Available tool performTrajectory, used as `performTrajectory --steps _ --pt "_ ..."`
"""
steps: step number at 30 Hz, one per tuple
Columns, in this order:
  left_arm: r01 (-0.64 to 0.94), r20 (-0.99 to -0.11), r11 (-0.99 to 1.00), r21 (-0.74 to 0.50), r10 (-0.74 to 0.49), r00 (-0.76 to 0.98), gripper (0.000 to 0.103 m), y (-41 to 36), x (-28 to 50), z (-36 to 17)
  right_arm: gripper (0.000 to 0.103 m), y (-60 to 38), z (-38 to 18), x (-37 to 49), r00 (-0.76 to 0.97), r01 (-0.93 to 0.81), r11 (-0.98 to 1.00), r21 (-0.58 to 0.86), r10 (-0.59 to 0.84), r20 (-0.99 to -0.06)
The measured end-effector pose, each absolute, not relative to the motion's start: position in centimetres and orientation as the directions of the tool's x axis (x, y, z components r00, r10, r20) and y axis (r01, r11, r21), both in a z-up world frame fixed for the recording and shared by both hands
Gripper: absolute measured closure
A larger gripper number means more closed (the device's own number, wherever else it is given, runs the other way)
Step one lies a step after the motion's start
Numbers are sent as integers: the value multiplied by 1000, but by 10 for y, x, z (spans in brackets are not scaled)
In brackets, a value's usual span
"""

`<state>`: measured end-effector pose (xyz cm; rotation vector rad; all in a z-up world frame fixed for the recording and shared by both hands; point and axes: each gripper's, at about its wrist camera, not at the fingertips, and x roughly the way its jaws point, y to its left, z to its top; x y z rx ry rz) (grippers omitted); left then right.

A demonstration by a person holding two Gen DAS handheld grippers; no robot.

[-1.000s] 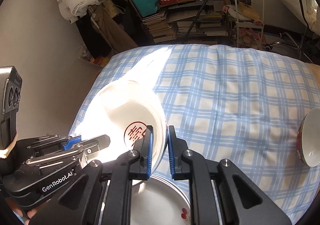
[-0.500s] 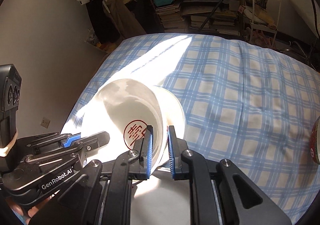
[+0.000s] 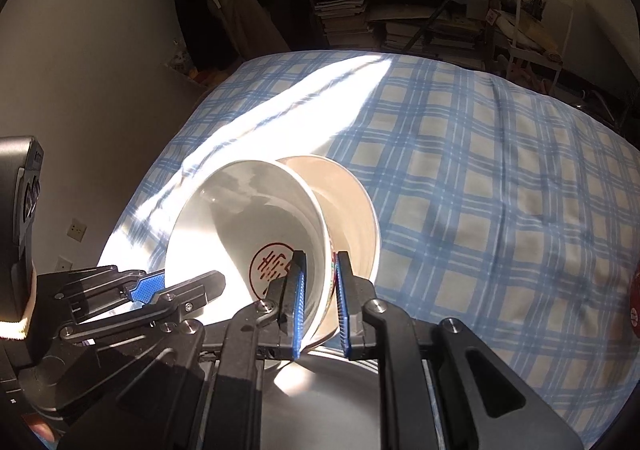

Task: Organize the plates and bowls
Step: 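Carry both red-stamped bowls toward the bowls on the plate stack, then lower the stamped bowls into the stacked bowls and open both tools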

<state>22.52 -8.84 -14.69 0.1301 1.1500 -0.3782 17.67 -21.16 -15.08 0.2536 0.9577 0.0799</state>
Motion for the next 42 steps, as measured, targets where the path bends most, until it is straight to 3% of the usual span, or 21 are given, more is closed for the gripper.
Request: performTrajectory --steps 18,42 --pt "361 -910 924 -126 -253 329 86 -95 234 -162 87 -216 -157 182 576 51 974 219 150 -803" --pt "381 -899 923 -53 -211 385 86 -97 224 -153 84 -219 -152 180 570 37 975 220 160 -806"
